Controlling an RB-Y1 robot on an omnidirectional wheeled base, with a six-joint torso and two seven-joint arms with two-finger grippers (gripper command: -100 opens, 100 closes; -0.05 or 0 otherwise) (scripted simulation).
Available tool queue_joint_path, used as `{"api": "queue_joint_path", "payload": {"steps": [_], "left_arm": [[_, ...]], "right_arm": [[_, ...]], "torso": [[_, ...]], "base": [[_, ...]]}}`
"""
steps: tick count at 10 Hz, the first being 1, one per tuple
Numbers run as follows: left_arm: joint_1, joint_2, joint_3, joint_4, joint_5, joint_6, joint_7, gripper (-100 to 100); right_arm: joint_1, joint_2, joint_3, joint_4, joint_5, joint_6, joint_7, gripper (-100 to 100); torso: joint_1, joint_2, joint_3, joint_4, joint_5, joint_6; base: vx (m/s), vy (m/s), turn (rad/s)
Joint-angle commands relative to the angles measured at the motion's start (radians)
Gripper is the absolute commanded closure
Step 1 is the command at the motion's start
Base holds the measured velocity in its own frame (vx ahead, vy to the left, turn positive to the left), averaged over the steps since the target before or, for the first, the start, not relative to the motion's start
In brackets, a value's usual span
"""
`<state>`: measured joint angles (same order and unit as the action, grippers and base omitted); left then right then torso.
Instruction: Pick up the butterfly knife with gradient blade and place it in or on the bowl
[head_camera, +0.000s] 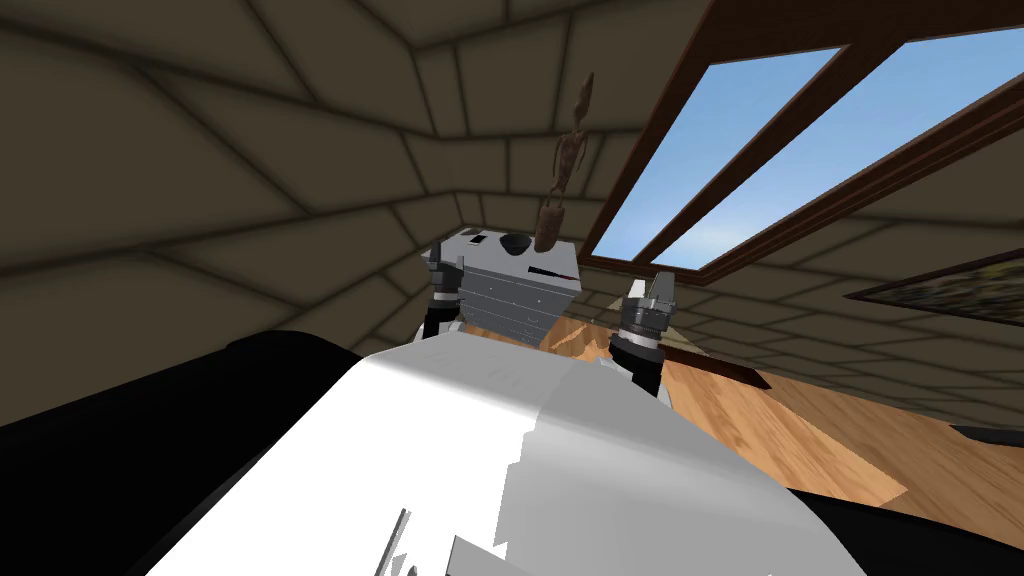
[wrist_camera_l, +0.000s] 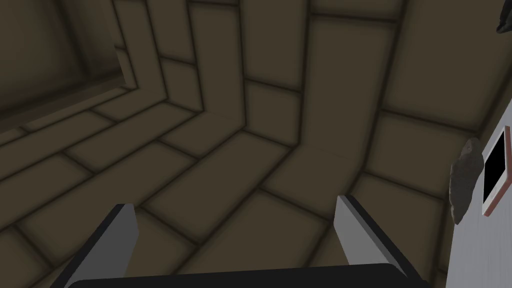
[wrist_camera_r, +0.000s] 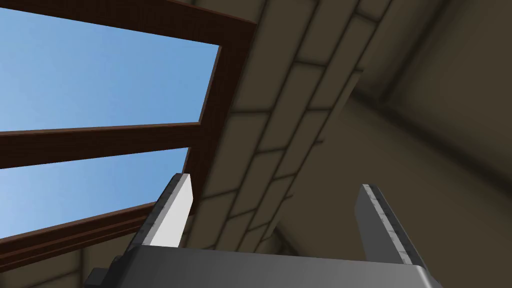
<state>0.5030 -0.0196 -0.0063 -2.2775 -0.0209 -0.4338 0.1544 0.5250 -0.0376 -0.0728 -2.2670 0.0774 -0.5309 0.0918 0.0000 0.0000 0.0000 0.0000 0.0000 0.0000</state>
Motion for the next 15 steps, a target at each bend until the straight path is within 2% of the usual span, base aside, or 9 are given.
{"api": "queue_joint_path", "payload": {"steps": [1,5,6,8,15], "left_arm": [[0.0,0.0,0.0,0.0,0.0,0.0,0.0,0],[0.0,0.0,0.0,0.0,0.0,0.0,0.0,0],[0.0,0.0,0.0,0.0,0.0,0.0,0.0,0],[0.0,0.0,0.0,0.0,0.0,0.0,0.0,0],[0.0,0.0,0.0,0.0,0.0,0.0,0.0,0]], "right_arm": [[-0.004,-0.044,-0.014,0.012,0.015,-0.013,-0.006,-100],[-0.014,-0.164,-0.056,0.05,0.068,-0.06,-0.026,-100],[-0.014,-0.178,-0.056,0.05,0.068,-0.06,-0.026,-100],[-0.018,-0.246,-0.084,0.077,0.105,-0.093,-0.04,-100],[-0.023,-0.443,-0.13,0.126,0.168,-0.149,-0.066,-100]], "torso": [[0.0,0.0,0.0,0.0,0.0,0.0],[-0.001,-0.001,0.0,0.0,0.0,0.0],[-0.001,-0.001,-0.001,0.0,0.0,0.0],[-0.001,-0.001,0.0,0.0,0.0,0.0],[0.0,-0.001,-0.001,0.0,0.0,0.0]], "base": [[0.004,-0.003,0.065],[0.011,-0.011,0.076],[0.007,-0.007,0.012],[0.008,0.0,0.08],[0.009,0.003,0.053]]}}
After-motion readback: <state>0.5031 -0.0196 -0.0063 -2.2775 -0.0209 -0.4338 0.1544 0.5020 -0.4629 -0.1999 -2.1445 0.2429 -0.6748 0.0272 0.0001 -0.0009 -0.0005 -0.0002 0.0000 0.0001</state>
